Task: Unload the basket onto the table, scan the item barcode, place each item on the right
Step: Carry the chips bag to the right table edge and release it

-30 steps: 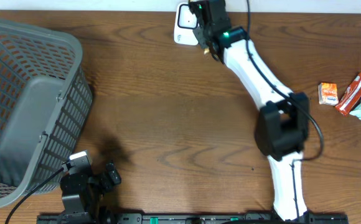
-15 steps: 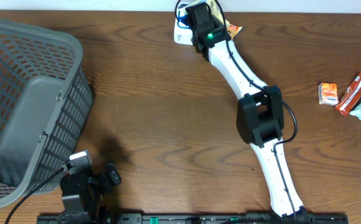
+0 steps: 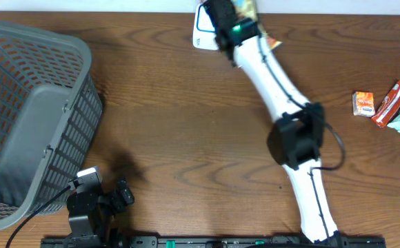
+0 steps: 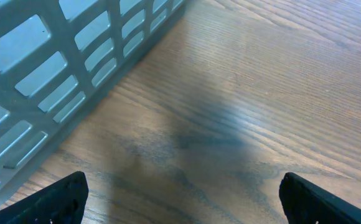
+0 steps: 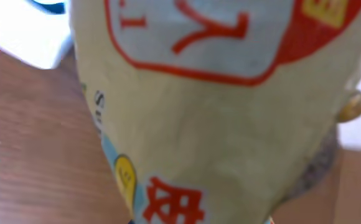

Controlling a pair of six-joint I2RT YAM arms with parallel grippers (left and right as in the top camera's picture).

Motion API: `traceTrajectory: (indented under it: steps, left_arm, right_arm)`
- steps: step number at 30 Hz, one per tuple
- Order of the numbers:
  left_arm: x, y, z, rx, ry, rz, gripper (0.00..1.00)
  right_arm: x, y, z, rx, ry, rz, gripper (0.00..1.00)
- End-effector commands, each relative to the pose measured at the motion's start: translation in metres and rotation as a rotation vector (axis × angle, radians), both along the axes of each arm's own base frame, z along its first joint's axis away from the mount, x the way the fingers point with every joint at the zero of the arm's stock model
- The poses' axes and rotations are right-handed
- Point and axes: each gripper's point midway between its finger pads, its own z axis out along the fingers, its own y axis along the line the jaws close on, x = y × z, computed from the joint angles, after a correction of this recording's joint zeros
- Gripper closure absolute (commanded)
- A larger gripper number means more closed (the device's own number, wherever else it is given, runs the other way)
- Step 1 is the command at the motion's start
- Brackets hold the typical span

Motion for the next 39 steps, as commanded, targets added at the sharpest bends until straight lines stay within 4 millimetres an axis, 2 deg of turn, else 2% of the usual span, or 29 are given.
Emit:
traceTrajectory:
  steps: [1, 6, 7, 8, 11, 12, 17, 21, 23, 24, 25, 27, 30, 33, 37, 39]
  left_arm:
    - [-0.008, 0.001, -0.015, 0.014, 0.064, -0.002, 0.02]
    - [-0.008, 0.001, -0.015, 0.014, 0.064, -0.002, 0.02]
    - [-0.008, 0.001, -0.015, 0.014, 0.064, -0.002, 0.02]
    - [-0.008, 0.001, -0.015, 0.014, 0.064, -0.002, 0.02]
    - [-0.008, 0.001, -0.015, 0.014, 0.064, -0.002, 0.02]
    - [-0.008, 0.001, -0.015, 0.014, 0.064, -0.002, 0.02]
    - [-0.008, 0.001, -0.015, 0.014, 0.064, -0.002, 0.02]
    - [-0.008, 0.001, -0.015, 0.014, 0.064, -0.002, 0.02]
    - [-0.008, 0.001, -0.015, 0.014, 0.064, -0.002, 0.02]
    - [-0.008, 0.001, -0.015, 0.014, 0.064, -0.002, 0.02]
    - [-0.008, 0.001, -0.015, 0.014, 0.064, -0.002, 0.02]
    - [-0.008, 0.001, -0.015, 0.014, 0.064, -0.002, 0.02]
    - [-0.008, 0.001, -0.015, 0.014, 0.064, -0.002, 0.02]
    - [-0.008, 0.001, -0.015, 0.014, 0.064, -0.002, 0.02]
    - [-0.008, 0.001, -0.015, 0.014, 0.064, -0.002, 0.02]
    - [-0.008, 0.001, -0.015, 0.014, 0.064, -0.002, 0.02]
  right_arm:
    - [-0.008, -0.073, 0.091, 0.143, -0.196, -0.275, 0.99]
    - [-0.028, -0.158, 0.078, 0.146, -0.099, -0.463, 0.99]
    - [-0.032, -0.182, 0.07, 0.148, -0.085, -0.53, 0.99]
    - [-0.04, -0.217, 0.059, 0.154, -0.07, -0.628, 0.99]
    - [-0.05, -0.258, 0.036, 0.169, -0.019, -0.714, 0.99]
    - [-0.055, -0.275, 0.023, 0.187, 0.006, -0.745, 0.99]
    - [-0.076, -0.329, -0.026, 0.18, 0.069, -0.86, 0.99]
    - [-0.099, -0.362, -0.057, 0.193, 0.106, -0.956, 0.98]
    - [-0.109, -0.375, -0.063, 0.223, 0.106, -1.017, 0.9]
    - [-0.112, -0.38, -0.065, 0.245, 0.107, -1.035, 0.77]
    - [-0.114, -0.383, -0.065, 0.267, 0.107, -1.042, 0.57]
    - [-0.118, -0.39, -0.062, 0.307, 0.103, -1.057, 0.01]
    - [-0.122, -0.394, -0.051, 0.366, 0.088, -1.062, 0.01]
    - [-0.117, -0.387, -0.026, 0.442, 0.038, -1.032, 0.01]
    - [-0.108, -0.371, 0.034, 0.524, -0.099, -0.956, 0.01]
    - [-0.107, -0.361, 0.076, 0.568, -0.195, -0.901, 0.01]
